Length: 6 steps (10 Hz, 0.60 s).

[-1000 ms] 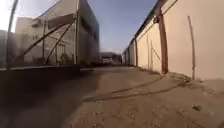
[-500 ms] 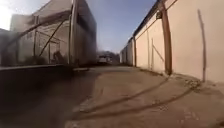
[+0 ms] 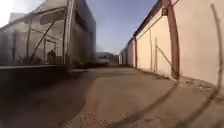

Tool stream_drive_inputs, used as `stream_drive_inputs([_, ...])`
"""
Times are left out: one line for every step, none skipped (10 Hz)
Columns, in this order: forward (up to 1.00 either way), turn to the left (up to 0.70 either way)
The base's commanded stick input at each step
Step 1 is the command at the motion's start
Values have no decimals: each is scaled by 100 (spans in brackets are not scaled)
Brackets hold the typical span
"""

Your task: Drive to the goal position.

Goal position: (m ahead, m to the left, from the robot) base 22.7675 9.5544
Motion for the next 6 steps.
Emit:
stream_drive_inputs([100, 0])
stream_drive_inputs([100, 0])
stream_drive_inputs([100, 0])
stream_drive_inputs([100, 0])
stream_drive_inputs([100, 0])
stream_drive_inputs([100, 0])
